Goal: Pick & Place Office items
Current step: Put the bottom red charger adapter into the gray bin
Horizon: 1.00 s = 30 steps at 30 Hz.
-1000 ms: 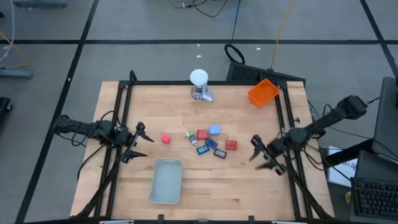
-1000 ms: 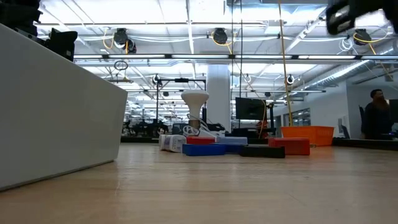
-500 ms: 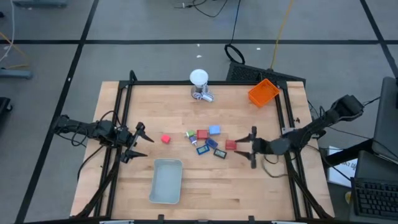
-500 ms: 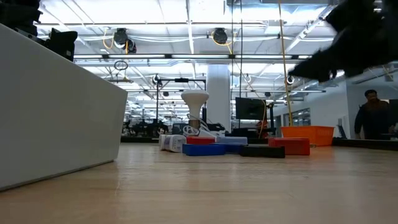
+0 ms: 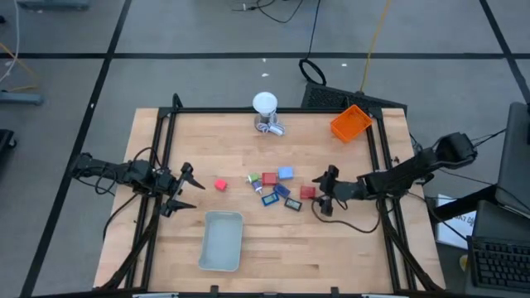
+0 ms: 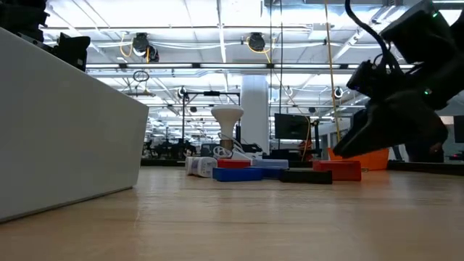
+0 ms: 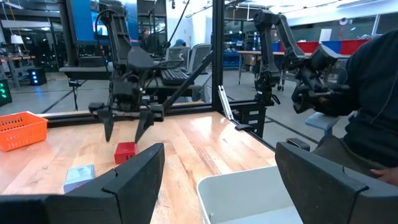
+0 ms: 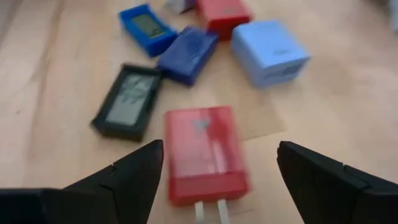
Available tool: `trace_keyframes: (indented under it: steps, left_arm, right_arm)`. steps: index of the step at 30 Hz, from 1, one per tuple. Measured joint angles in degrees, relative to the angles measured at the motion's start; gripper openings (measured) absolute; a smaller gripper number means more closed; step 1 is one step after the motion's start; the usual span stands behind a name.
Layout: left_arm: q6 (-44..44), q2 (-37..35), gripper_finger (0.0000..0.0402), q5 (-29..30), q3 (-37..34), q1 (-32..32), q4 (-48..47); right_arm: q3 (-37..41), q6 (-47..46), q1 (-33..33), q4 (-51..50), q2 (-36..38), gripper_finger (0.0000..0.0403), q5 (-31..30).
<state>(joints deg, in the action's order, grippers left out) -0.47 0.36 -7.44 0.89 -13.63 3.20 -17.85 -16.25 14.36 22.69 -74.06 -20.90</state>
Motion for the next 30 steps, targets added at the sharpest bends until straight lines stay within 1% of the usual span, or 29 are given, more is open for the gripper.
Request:
trace_keyframes:
  steps: [2,6,14,20,30]
  left_arm:
    - [0.0,0.0,0.0306,0.0,0.0,0.0,0.0]
    - [0.0,0.0,0.0306,0.0,0.0,0.0,0.0]
    - [0.0,0.0,0.0306,0.0,0.0,0.0,0.0]
    - [0.0,0.0,0.0306,0.0,0.0,0.0,0.0]
    - [0.0,0.0,0.0306,0.0,0.0,0.0,0.0]
  right_arm:
    - [0.0,0.7,-0.4,1.0,-1.6,0.0305,1.9]
    - [0.0,3.6,-0.9,2.8,-5.1,0.0305,1.5]
    - [0.0,3.9,-1.9,8.0,-10.7,0.0304,1.8]
    - [0.0,3.9,-2.1,9.3,-11.2,0.0304,4.3]
    - [0.0,3.9,-2.0,9.3,-11.2,0.0304,4.5]
